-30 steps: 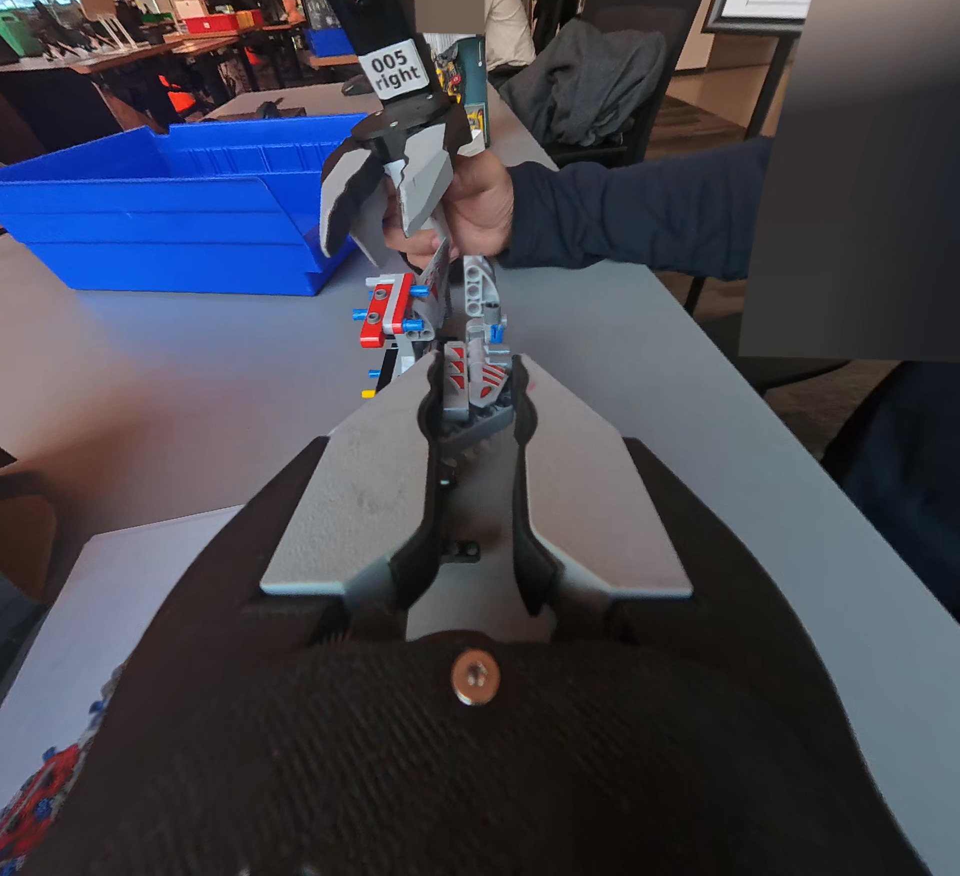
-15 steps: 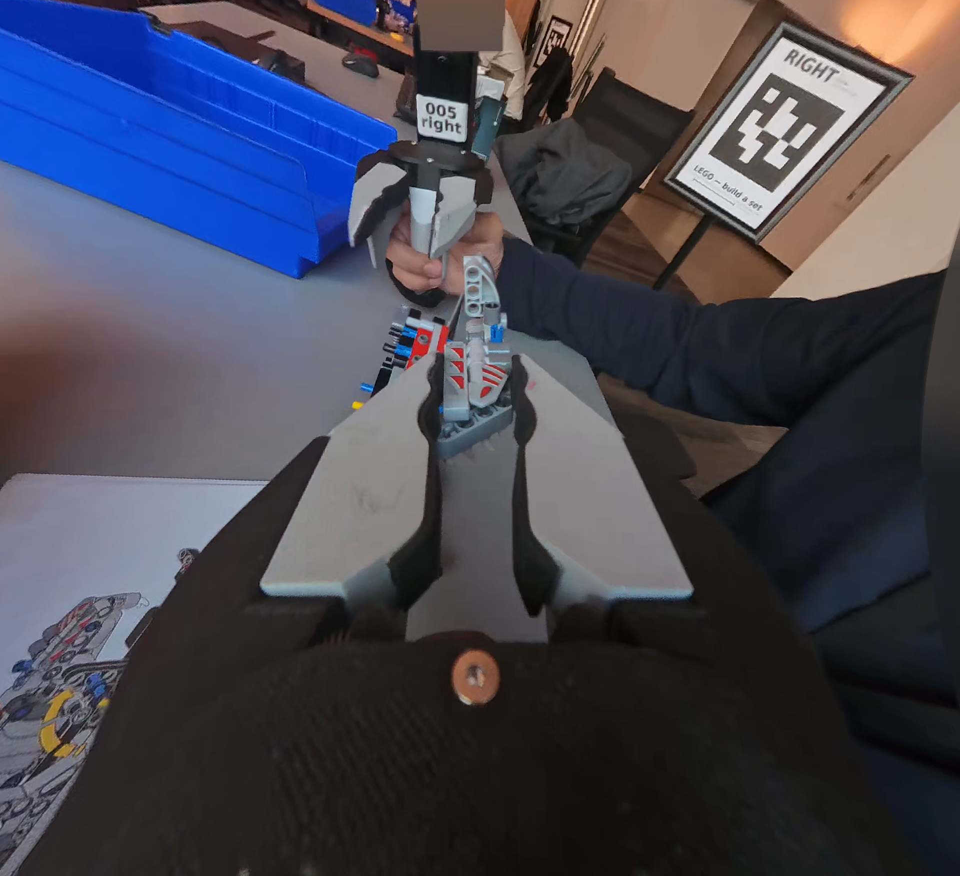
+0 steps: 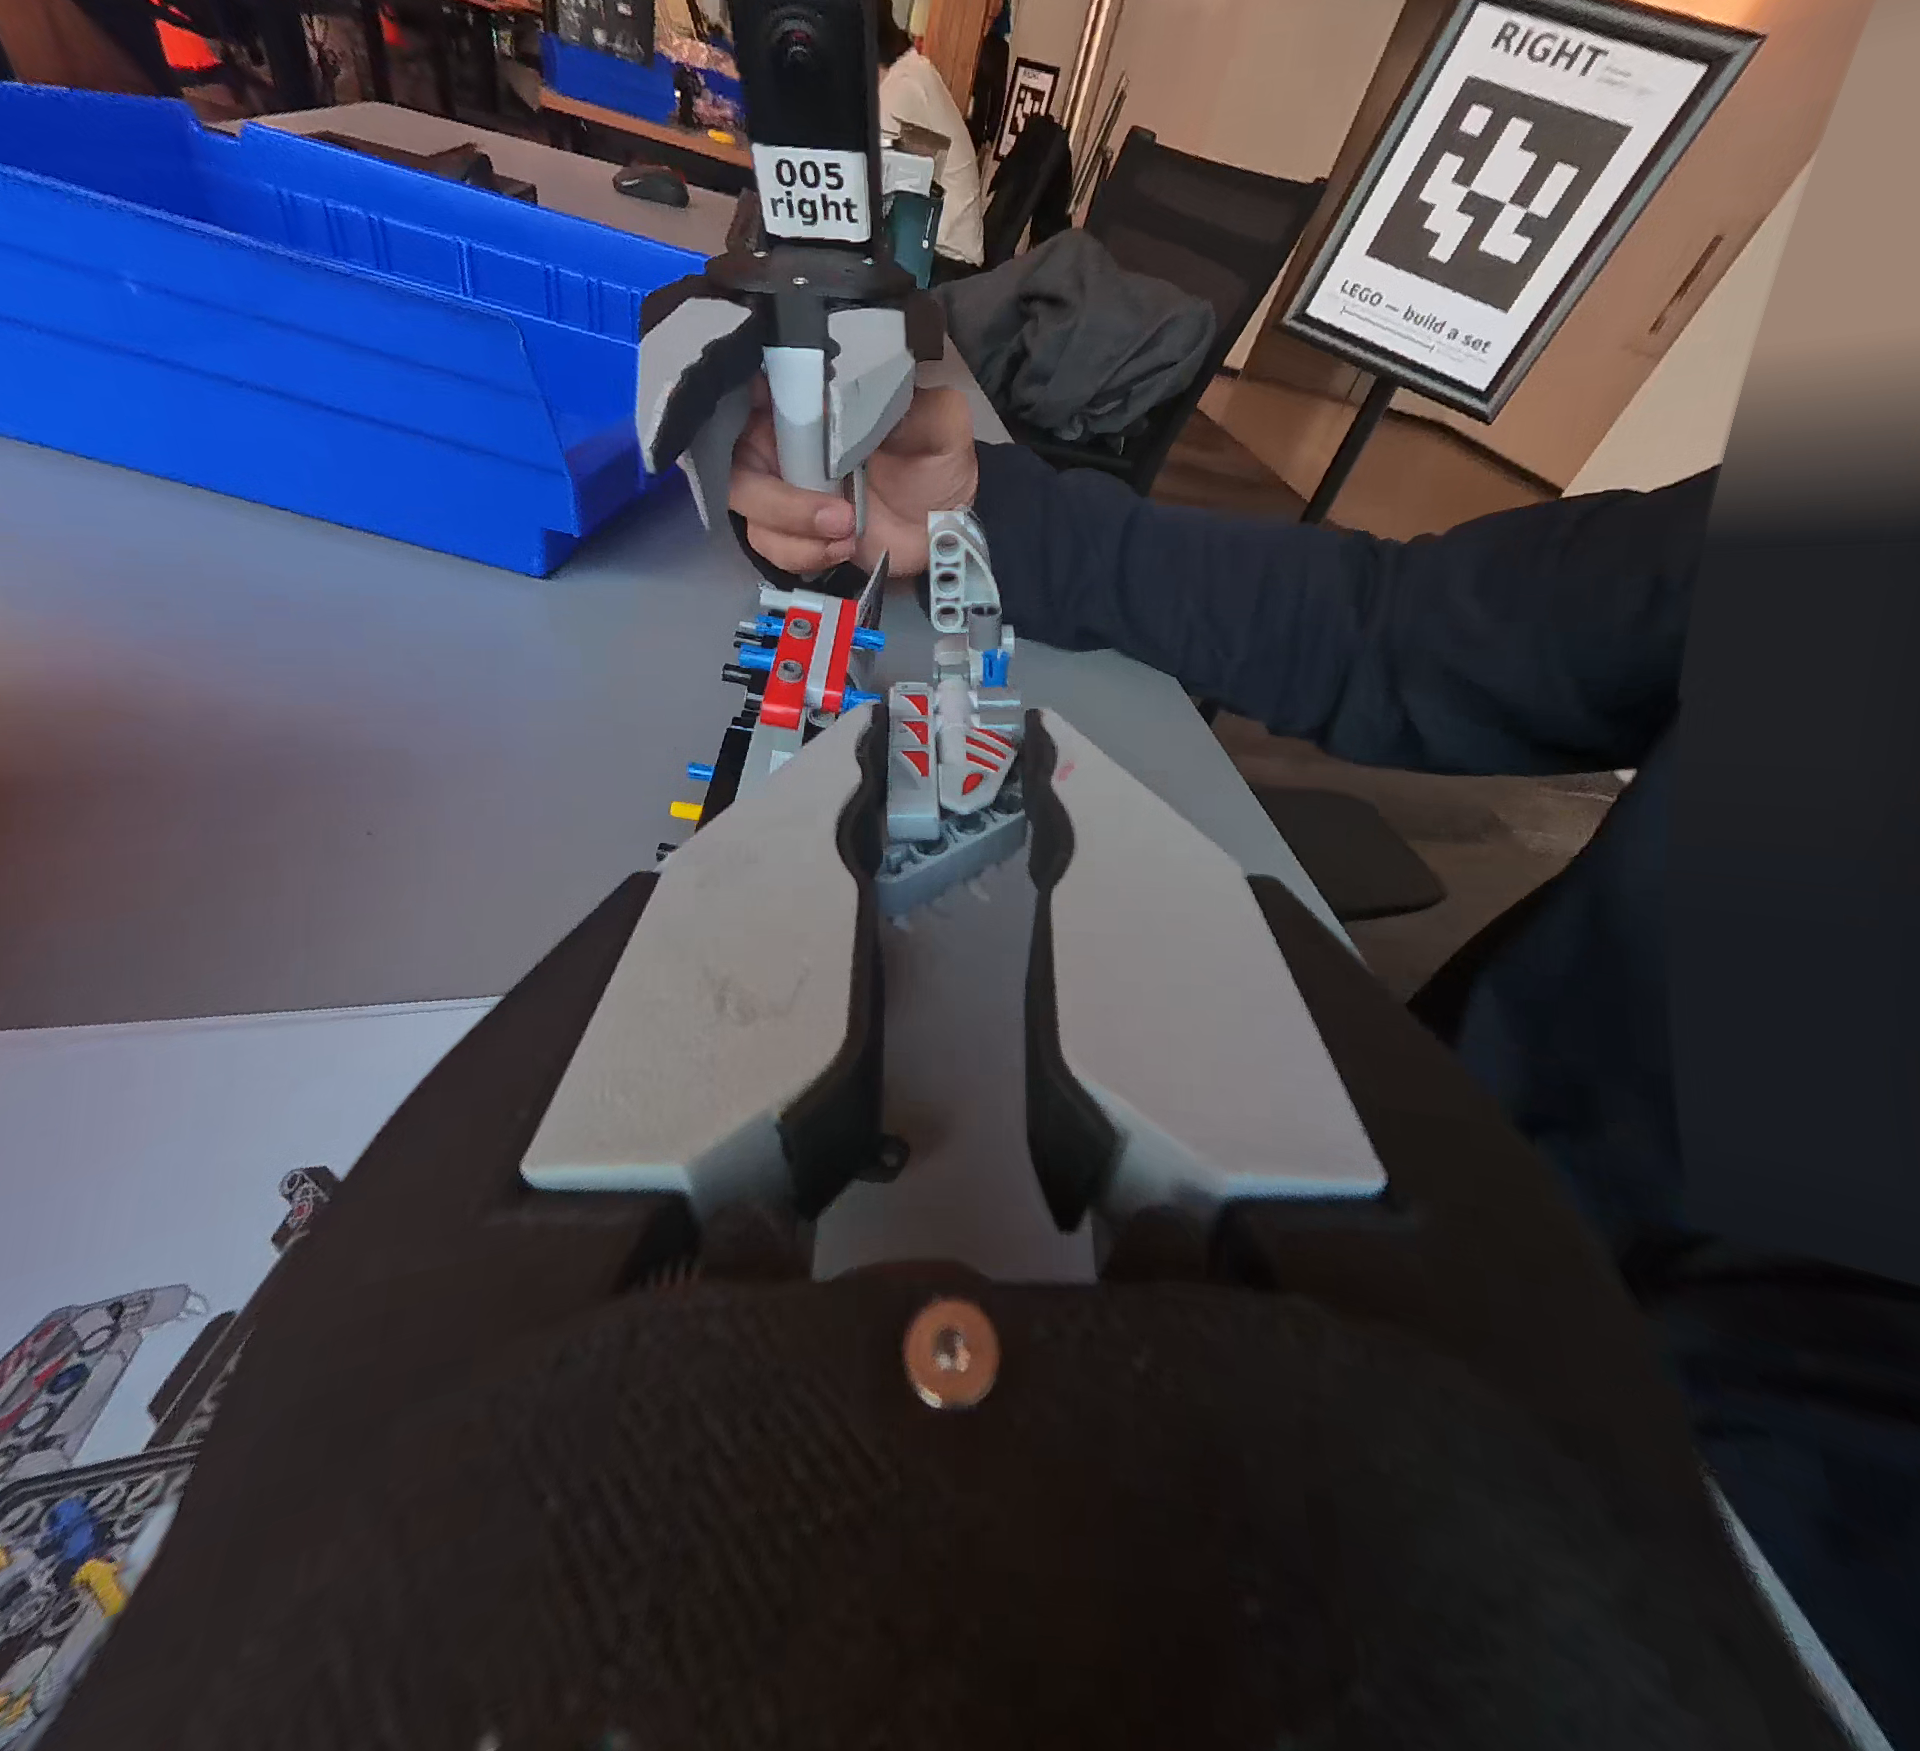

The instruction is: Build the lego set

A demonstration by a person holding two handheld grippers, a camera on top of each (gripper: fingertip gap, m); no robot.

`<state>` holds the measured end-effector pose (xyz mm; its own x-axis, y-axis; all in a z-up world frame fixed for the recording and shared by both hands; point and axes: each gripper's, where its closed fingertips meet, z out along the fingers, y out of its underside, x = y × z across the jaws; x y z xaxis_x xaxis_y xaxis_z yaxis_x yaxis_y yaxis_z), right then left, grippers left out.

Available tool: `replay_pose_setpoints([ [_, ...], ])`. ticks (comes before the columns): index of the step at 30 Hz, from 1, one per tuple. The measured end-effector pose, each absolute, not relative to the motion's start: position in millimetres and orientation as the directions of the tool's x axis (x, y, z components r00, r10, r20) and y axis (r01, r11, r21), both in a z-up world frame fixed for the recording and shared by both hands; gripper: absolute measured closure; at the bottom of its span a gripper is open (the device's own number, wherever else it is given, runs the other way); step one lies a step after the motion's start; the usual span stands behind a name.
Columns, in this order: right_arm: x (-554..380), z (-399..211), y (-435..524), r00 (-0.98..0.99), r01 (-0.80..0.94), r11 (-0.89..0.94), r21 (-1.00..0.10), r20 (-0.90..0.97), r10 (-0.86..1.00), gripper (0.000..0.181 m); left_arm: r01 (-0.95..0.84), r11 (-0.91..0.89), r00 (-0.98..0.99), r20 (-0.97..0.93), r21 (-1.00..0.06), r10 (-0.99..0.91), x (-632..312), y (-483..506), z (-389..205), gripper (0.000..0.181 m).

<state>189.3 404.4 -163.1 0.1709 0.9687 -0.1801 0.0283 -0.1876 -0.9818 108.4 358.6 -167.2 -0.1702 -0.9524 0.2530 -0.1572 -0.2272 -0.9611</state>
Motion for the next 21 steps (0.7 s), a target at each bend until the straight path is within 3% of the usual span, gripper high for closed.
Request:
replay_pose_setpoints([
  [5,190.2,-159.9,403.8,0.179,0.021,-0.172,-0.985,-0.165,0.970,0.143,-0.121,-0.185,-0.157,0.203,-0.975,-0.967,107.7,359.9,-170.6,0.158],
  [12,195.7,-155.1,406.6,0.207,-0.013,-0.168,-0.986,-0.167,0.964,0.144,0.041,-0.290,-0.165,0.280,-0.956,-0.946,92.9,377.4,-136.9,0.158],
  [21,196.8,-155.6,407.1,0.230,-0.021,-0.171,-0.985,-0.171,0.958,0.143,0.030,-0.275,-0.151,0.268,-0.961,-0.952,92.3,372.7,-141.5,0.158],
])
